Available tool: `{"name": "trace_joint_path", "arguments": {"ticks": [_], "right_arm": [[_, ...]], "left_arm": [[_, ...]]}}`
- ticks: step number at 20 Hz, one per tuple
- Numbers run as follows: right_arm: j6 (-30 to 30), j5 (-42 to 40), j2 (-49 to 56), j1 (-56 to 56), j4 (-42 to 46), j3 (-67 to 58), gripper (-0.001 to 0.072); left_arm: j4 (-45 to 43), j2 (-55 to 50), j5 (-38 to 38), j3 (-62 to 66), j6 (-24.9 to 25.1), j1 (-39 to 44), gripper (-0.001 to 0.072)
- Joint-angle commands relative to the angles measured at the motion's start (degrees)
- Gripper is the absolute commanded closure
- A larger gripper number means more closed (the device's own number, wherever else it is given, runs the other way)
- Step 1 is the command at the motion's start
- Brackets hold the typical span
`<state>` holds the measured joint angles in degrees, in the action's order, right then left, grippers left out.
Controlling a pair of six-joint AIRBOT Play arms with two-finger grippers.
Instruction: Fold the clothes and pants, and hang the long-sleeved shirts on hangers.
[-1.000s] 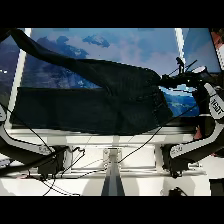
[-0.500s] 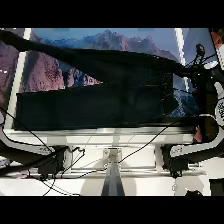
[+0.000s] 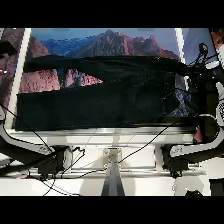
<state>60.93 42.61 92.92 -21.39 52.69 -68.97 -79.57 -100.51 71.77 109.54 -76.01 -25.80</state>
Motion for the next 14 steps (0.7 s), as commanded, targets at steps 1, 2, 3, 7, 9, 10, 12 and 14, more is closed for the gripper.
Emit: {"name": "trace_joint_path", "arguments": {"ticks": [1, 2, 3, 7, 9, 10, 12, 14], "right_arm": [[0.0, 0.0, 0.0, 0.0, 0.0, -0.1, 0.0689], [0.0, 0.0, 0.0, 0.0, 0.0, -0.1, 0.0689], [0.0, 0.1, 0.0, 0.0, 0.0, -0.1, 0.0689], [0.0, 0.0, 0.0, 0.0, 0.0, -0.1, 0.0689], [0.0, 0.0, 0.0, 0.0, 0.1, -0.1, 0.0690], [-0.1, 0.0, 0.0, 0.0, 0.1, -0.1, 0.0690], [-0.1, 0.0, 0.0, 0.0, 0.1, -0.1, 0.0689], [-0.1, 0.0, 0.0, 0.0, 0.1, -0.1, 0.0689]], "left_arm": [[-0.3, -2.4, 3.3, -0.1, -1.2, 0.3, 0.0005], [1.6, -3.1, 2.0, -0.1, -2.2, 0.5, 0.0005], [3.6, -3.9, 0.0, -0.1, -3.7, 0.7, 0.0005], [7.7, -7.7, -10.1, 0.0, -11.3, 2.5, 0.0005], [9.3, -10.2, -13.7, 0.0, -12.5, 4.3, 0.0006], [9.3, -11.7, -15.5, 0.0, -13.4, 5.4, 0.0011], [8.9, -14.7, -17.4, 0.0, -13.9, 7.0, 0.0014], [5.8, -17.4, -16.7, 0.0, -17.6, 7.7, 0.0019]]}}
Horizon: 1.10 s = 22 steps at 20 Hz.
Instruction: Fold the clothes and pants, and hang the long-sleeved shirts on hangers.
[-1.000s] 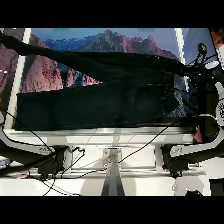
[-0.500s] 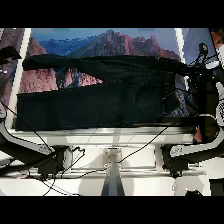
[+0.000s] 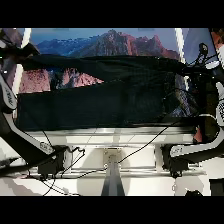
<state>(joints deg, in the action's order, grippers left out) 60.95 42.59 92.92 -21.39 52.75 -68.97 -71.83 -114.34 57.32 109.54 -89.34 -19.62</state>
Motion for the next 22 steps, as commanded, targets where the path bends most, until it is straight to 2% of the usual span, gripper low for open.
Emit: {"name": "trace_joint_path", "arguments": {"ticks": [1, 3, 5, 6, 7, 8, 9, 12, 13, 14, 16, 17, 18, 21, 22], "right_arm": [[-0.2, 0.0, 0.0, 0.0, 0.0, -0.1, 0.0689], [-0.2, 0.0, 0.0, 0.0, 0.0, -0.1, 0.0689], [-0.2, 0.0, 0.0, 0.0, 0.0, -0.1, 0.0689], [-0.2, 0.0, 0.0, 0.0, 0.0, -0.1, 0.0689], [-0.2, 0.0, 0.0, 0.0, 0.0, -0.1, 0.0689], [-0.2, 0.0, 0.0, 0.0, 0.0, -0.1, 0.0689], [-0.1, 0.0, 0.0, 0.0, 0.0, -0.1, 0.0689], [-0.1, 0.0, 0.0, 0.0, 0.0, -0.1, 0.0690], [-0.1, 0.0, 0.0, 0.0, 0.0, -0.1, 0.0689], [-0.1, 0.0, 0.0, 0.0, 0.0, -0.1, 0.0689], [-0.1, 0.0, 0.0, 0.0, 0.0, -0.1, 0.0689], [-0.1, 0.0, 0.0, 0.0, 0.0, -0.1, 0.0689], [-0.1, 0.0, 0.0, 0.0, 0.0, -0.1, 0.0689], [-0.1, 0.0, 0.1, 0.0, 0.1, 0.0, 0.0690], [-0.1, 0.1, 0.1, 0.0, 0.1, 0.0, 0.0689]], "left_arm": [[-2.7, -4.6, -2.2, 0.0, -5.3, 1.6, 0.0029], [-2.7, -5.7, -5.4, 0.0, -5.4, 1.6, 0.0115], [-2.0, -5.7, -12.2, 0.0, -5.5, 2.1, 0.0212], [-1.2, -5.7, -15.0, 0.0, -5.5, 2.2, 0.0290], [-1.2, -5.7, -16.8, 0.0, -5.5, 2.4, 0.0443], [-1.1, -5.7, -17.5, 0.0, -5.4, 2.6, 0.0646], [-0.9, -5.6, -17.7, 0.0, -5.4, 2.8, 0.0687], [-1.0, -3.0, -17.7, 1.7, -5.3, 3.0, 0.0686], [-1.0, -0.9, -17.7, 2.4, -3.9, 3.1, 0.0686], [-1.0, 1.5, -17.6, 2.9, -0.4, 3.2, 0.0686], [-2.6, 7.9, -15.8, 2.9, 17.6, 3.4, 0.0687], [-4.5, 11.1, -12.6, 2.9, 25.4, 3.5, 0.0687], [-6.4, 13.5, -8.0, 2.9, 28.2, 3.4, 0.0688], [-13.5, 15.5, 13.4, 1.2, 29.3, 2.9, 0.0691], [-12.2, 15.6, 13.9, -2.8, 29.4, 1.8, 0.0692]]}}
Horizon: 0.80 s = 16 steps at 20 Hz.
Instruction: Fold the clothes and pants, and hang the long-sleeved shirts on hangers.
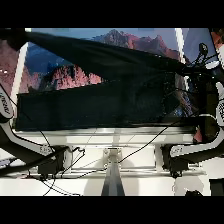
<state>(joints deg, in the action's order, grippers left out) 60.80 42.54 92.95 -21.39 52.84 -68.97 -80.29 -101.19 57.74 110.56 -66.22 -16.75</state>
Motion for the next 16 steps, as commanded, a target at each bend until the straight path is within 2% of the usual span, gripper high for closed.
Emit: {"name": "trace_joint_path", "arguments": {"ticks": [1, 4, 6, 7, 8, 9, 12, 13, 15, 16], "right_arm": [[0.0, 0.5, 0.0, 0.0, 0.0, 0.0, 0.0690], [0.0, 1.5, 0.0, 0.0, 1.2, 0.0, 0.0690], [0.0, 1.5, 0.0, 0.0, 3.6, 0.0, 0.0689], [0.0, 1.6, 0.1, 0.0, 4.8, 0.0, 0.0690], [0.0, 1.8, 0.0, 0.0, 5.9, 0.0, 0.0689], [0.0, 1.8, 0.0, 0.0, 6.9, 0.0, 0.0689], [0.0, 1.7, 0.0, 0.0, 7.5, 0.0, 0.0689], [0.0, 1.7, 0.0, 0.0, 7.4, 0.0, 0.0689], [0.0, 1.6, 0.0, 0.0, 7.4, 0.0, 0.0690], [0.0, 1.4, 0.0, 0.0, 7.4, 0.0, 0.0689]], "left_arm": [[-1.4, 2.4, 13.7, -9.2, 6.2, -2.2, 0.0691], [-0.8, 2.4, 15.1, -23.9, 4.5, -3.3, 0.0688], [-3.1, 2.4, 18.6, -28.0, 5.0, -3.3, 0.0664], [-4.9, 2.4, 20.2, -27.7, 6.8, -3.4, 0.0458], [-6.3, 2.5, 20.6, -26.5, 6.6, -3.5, 0.0222], [-6.9, 2.5, 20.3, -24.7, 5.7, -3.5, 0.0116], [-6.4, 2.5, 16.2, -19.5, 4.6, -3.4, 0.0110], [-6.5, 2.5, 11.5, -18.4, 1.7, -3.4, 0.0109], [-6.5, 2.4, -0.8, -18.0, -7.3, -2.9, 0.0110], [-6.7, 2.1, -3.8, -18.0, -8.1, -2.1, 0.0110]]}}
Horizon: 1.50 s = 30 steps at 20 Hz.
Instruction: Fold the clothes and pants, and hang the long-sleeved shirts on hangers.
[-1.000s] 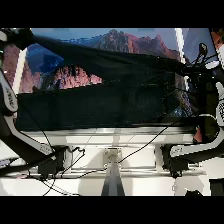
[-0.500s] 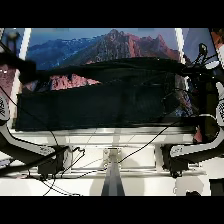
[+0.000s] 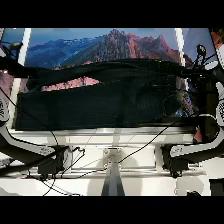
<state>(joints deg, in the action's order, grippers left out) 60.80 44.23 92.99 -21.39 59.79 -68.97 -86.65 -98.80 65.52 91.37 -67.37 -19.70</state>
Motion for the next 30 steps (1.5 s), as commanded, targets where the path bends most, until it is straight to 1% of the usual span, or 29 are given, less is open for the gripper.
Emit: {"name": "trace_joint_path", "arguments": {"ticks": [1, 2, 4, 5, 6, 8, 9, 12, 13, 16, 17, 18, 19, 20, 21, 22, 25, 30], "right_arm": [[0.0, -0.3, 0.0, 0.0, 0.4, 0.0, 0.0689], [0.0, -0.3, 0.0, 0.0, 0.4, 0.0, 0.0689], [0.0, -0.3, 0.0, 0.0, 0.4, 0.0, 0.0689], [0.0, -0.3, 0.0, 0.0, 0.4, 0.0, 0.0689], [0.0, -0.3, 0.0, 0.0, 0.4, 0.0, 0.0689], [0.0, -0.3, 0.0, 0.0, 0.5, 0.0, 0.0689], [0.0, -0.3, 0.0, 0.0, 0.4, 0.0, 0.0689], [0.0, -0.3, 0.0, 0.0, 0.4, 0.0, 0.0689], [0.0, -0.3, 0.0, 0.0, 0.4, 0.0, 0.0689], [0.0, -0.3, 0.0, 0.0, 0.4, 0.0, 0.0689], [0.0, -0.4, 0.0, 0.0, 0.4, 0.0, 0.0689], [0.0, -0.4, 0.0, 0.0, 0.4, 0.0, 0.0689], [0.0, -0.4, 0.0, 0.0, 0.4, 0.0, 0.0689], [0.0, -0.4, 0.0, 0.0, 0.4, 0.0, 0.0689], [0.0, -0.4, 0.0, 0.0, 0.4, 0.0, 0.0689], [0.0, -0.4, 0.0, 0.0, 0.4, 0.0, 0.0689], [0.0, -0.4, 0.0, 0.0, 0.4, 0.0, 0.0689], [0.0, -0.3, 0.0, 0.0, 0.2, 0.0, 0.0689]], "left_arm": [[-1.5, -1.1, -12.7, 1.2, -7.1, 1.8, 0.0111], [-3.1, -2.4, -13.0, 1.2, -9.0, 2.4, 0.0110], [-3.2, -5.5, -13.6, 1.2, -16.5, 2.5, 0.0103], [-3.1, -6.9, -13.7, 1.2, -18.9, 2.4, 0.0040], [-3.1, -8.2, -13.9, 1.3, -20.0, 2.4, -0.0005], [-3.4, -10.0, -14.4, 1.7, -19.9, 2.4, -0.0006], [-3.3, -10.4, -16.4, 1.7, -19.9, 2.3, -0.0005], [-3.3, -10.7, -25.2, 1.7, -22.7, 2.2, -0.0004], [-3.3, -11.0, -26.5, 1.7, -22.7, 2.2, -0.0002], [-1.3, -12.9, -25.6, 1.8, -22.7, 2.3, 0.0006], [-0.7, -13.4, -24.7, 1.8, -22.7, 2.3, 0.0019], [-0.9, -13.6, -23.5, 1.8, -22.6, 2.5, 0.0098], [-0.9, -13.6, -21.8, 1.8, -20.9, 2.7, 0.0287], [-1.0, -13.6, -19.9, 1.9, -17.7, 3.0, 0.0432], [-1.4, -13.6, -18.0, 2.1, -15.0, 3.3, 0.0534], [-1.6, -13.6, -16.6, 2.6, -12.9, 3.7, 0.0692], [-1.6, -13.1, -16.6, 6.5, -12.5, 4.7, 0.0686], [-1.6, -11.6, -16.3, 18.0, -12.7, 5.4, 0.0690]]}}
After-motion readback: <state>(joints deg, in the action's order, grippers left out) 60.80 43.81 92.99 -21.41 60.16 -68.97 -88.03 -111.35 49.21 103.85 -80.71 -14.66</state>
